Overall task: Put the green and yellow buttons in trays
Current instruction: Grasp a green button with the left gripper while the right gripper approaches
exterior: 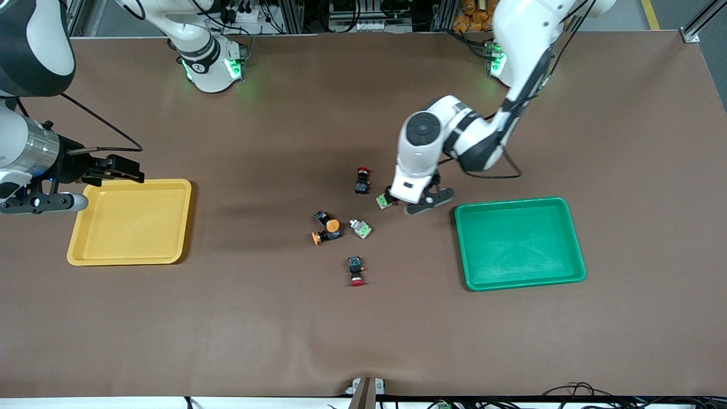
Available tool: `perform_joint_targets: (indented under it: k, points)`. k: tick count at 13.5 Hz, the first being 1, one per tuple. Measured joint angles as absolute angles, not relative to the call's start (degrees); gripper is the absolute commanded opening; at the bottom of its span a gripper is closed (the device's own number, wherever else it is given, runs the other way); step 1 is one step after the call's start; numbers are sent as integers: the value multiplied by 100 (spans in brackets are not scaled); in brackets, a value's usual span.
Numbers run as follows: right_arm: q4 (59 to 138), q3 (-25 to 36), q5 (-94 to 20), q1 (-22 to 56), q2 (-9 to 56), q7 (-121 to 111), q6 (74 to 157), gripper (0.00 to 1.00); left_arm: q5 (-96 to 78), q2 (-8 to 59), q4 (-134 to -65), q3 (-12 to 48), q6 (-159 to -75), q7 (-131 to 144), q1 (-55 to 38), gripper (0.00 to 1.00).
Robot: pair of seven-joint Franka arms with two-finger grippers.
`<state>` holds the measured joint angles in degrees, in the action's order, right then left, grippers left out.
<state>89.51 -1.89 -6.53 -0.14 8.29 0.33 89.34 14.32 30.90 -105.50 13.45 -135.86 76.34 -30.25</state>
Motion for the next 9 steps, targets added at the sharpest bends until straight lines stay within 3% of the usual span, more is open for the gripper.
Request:
perform_joint_targets:
  k: [4, 9]
  points:
    - [8892, -236, -741, 362, 988, 423, 9231, 100, 2019, 3730, -9956, 1340, -13589, 8487, -3231, 100]
    - [8874, -268, -749, 1094, 1499, 1039, 10042, 100, 2019, 4026, -9861, 1336, -13805, 8595, -3266, 100]
